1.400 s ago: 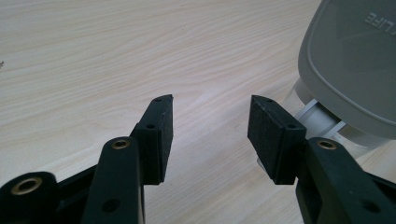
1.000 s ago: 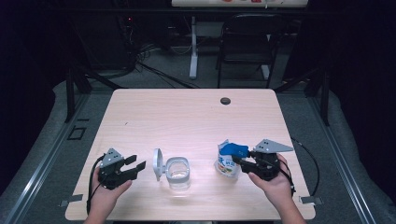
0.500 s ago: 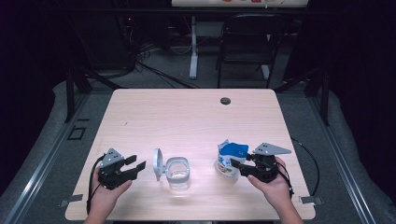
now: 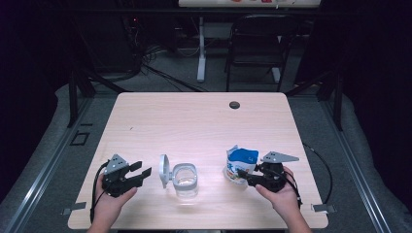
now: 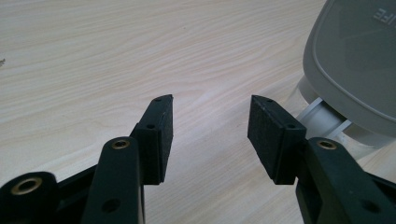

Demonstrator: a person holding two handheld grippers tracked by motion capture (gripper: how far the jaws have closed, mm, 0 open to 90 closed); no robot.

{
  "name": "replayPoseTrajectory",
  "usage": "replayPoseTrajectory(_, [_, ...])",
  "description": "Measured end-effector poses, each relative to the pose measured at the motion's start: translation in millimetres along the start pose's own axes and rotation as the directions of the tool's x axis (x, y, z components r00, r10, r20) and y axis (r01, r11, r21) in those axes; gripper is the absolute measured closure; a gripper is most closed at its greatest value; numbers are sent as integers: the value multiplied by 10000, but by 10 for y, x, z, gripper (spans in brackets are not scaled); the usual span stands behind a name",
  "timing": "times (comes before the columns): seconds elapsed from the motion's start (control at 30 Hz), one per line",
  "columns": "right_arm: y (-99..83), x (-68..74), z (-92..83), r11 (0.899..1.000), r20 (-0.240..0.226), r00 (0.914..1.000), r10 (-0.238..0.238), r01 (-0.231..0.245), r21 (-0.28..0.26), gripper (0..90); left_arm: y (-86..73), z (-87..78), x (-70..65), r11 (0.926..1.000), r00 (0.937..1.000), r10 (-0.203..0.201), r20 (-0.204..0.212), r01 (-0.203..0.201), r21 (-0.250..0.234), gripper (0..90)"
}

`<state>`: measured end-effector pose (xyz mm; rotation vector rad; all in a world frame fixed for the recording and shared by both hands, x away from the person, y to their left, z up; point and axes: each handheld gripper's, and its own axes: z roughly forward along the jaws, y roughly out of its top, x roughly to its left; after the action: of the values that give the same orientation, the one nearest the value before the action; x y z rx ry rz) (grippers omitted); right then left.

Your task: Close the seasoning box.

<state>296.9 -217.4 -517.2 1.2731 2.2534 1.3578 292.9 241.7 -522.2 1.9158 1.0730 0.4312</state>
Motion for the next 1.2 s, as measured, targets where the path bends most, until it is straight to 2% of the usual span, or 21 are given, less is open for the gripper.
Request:
replayPoseTrajectory(0.47, [-114, -57, 77, 9987, -299, 9983, 500, -499, 25, 439, 1, -6, 1, 10000, 10000, -36, -23, 36, -14, 511])
replayPoseTrajectory(0.7, [-164, -47, 122, 9991, -162, 9992, 369, -365, 202, 418, 1, -4, 4, 10000, 10000, 27, -20, -27, 5, 510])
replayPoseTrajectory(0.9, [-204, -52, 154, 9985, -207, 9984, 529, -526, 141, 410, 0, -6, 5, 10000, 10000, -26, -35, 26, 10, 510])
replayPoseTrajectory(1.03, [-242, -49, 182, 9983, -163, 9986, 507, -502, 280, 415, -1, -3, 2, 10000, 10000, -29, -35, 29, 13, 510])
replayPoseTrajectory(1.2, [-298, -10, 250, 9982, 362, 9993, -45, 23, 595, 426, -1, -6, 4, 10000, 10000, -50, -49, 50, 27, 510])
